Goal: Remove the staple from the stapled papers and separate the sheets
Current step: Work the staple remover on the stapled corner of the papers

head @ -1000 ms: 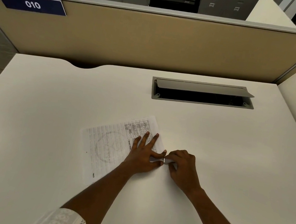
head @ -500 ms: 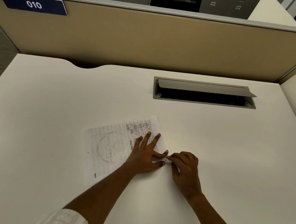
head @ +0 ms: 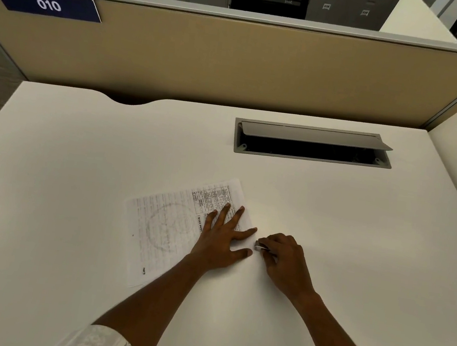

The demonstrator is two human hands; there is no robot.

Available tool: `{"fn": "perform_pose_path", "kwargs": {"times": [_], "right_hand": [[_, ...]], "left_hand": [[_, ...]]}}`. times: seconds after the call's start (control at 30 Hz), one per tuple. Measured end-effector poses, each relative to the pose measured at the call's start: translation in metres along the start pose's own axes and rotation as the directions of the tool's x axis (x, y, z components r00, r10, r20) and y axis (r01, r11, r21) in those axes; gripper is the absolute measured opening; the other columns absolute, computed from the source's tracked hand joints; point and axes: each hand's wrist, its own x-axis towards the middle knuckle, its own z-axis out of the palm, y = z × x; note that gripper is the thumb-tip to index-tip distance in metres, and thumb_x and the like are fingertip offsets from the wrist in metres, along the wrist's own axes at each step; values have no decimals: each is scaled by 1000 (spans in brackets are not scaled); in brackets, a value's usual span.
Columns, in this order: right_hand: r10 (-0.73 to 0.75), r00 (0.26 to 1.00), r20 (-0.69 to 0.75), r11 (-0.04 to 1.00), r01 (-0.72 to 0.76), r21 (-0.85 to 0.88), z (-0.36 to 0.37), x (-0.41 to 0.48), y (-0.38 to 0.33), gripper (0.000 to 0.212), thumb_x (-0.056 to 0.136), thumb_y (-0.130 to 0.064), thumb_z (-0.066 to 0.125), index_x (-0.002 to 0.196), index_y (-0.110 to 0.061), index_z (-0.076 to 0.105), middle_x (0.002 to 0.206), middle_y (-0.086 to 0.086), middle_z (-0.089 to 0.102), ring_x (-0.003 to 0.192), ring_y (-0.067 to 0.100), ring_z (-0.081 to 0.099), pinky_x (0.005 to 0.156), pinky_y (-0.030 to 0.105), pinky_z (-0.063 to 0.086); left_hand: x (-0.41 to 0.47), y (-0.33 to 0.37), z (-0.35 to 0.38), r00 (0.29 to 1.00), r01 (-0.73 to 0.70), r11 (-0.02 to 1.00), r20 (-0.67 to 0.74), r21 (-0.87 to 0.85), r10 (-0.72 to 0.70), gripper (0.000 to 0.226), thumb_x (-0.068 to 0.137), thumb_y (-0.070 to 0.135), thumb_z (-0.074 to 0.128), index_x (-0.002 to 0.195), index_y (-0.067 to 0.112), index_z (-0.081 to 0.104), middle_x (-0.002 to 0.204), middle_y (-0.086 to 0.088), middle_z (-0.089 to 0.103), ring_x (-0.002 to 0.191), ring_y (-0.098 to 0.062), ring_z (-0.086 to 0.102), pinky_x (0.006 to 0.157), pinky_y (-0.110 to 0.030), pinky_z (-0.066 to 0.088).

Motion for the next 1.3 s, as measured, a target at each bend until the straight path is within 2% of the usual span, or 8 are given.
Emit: {"fn": "perform_pose_path", "kwargs": {"times": [0.23, 0.53, 0.6, 0.7, 0.77, 1.0, 1.17, 1.3], "right_hand": [[-2, 999, 45, 999, 0, 46, -3, 7, -3, 21, 87, -18, 65, 104, -21, 77, 93, -2, 71, 85, 21, 65, 73, 38, 55], [105, 993, 52, 983, -111, 147, -5, 12, -11, 15, 86, -14, 75, 98, -22, 80, 88, 0, 74, 80, 17, 69, 71, 31, 57], [163, 986, 47, 964, -169, 207, -4, 12, -11, 14, 84, -14, 78, 96, -21, 81, 89, -1, 75, 82, 15, 70, 74, 26, 56], [244, 968, 51, 935, -249, 254, -2, 13, -10, 13, 81, -15, 81, 93, -20, 81, 90, -2, 77, 85, 13, 71, 74, 7, 46], [296, 952, 73, 916, -305, 262, -2, 16, -10, 12, 81, -20, 83, 93, -20, 82, 91, -3, 79, 85, 10, 71, 71, 2, 43], [446, 879, 169, 792, -476, 384, -4, 23, -12, 14, 79, -27, 85, 90, -19, 82, 85, -8, 77, 82, -2, 69, 64, 4, 47], [489, 857, 162, 722, -502, 476, -10, 23, -12, 7, 82, -26, 82, 88, -22, 81, 86, -10, 77, 83, 4, 70, 73, 20, 50], [334, 942, 46, 885, -330, 329, -8, 13, -6, 14, 85, -18, 80, 99, -16, 79, 96, -4, 75, 88, 9, 69, 77, 11, 48]], "left_hand": [[1, 1, 4, 999, -2, 999, -43, 37, 3, 55, 94, 71, 37, 145, 53, 43, 172, 2, 3, 158, -30, -10, 124, -55, -3], [2, 3, 0, 1000, 20, 1000, -19, -5, -20, 68, 85, 80, 28, 145, 53, 43, 172, 5, 1, 158, -27, -13, 125, -52, -6], [2, 3, -1, 1000, 26, 1000, -6, -6, -26, 61, 89, 77, 36, 145, 54, 42, 172, 6, 0, 158, -26, -14, 125, -51, -6], [3, 3, 0, 1000, 29, 999, 2, -14, -29, 54, 94, 71, 44, 146, 54, 42, 171, 7, -1, 157, -25, -15, 125, -51, -8], [3, 2, 1, 1000, 31, 999, 7, -11, -31, 54, 94, 70, 45, 146, 55, 41, 171, 8, -2, 157, -24, -16, 125, -50, -8], [3, 3, 0, 999, 32, 999, 4, -6, -32, 54, 94, 70, 46, 146, 54, 42, 171, 8, -3, 157, -25, -16, 125, -50, -9], [2, 4, 0, 999, 39, 999, 19, -6, -39, 55, 94, 71, 44, 146, 54, 41, 171, 8, -4, 157, -24, -17, 124, -50, -10], [2, 2, 1, 999, 27, 999, 16, 16, -28, 55, 95, 70, 42, 147, 54, 39, 171, 7, -5, 157, -25, -17, 124, -50, -10]]}}
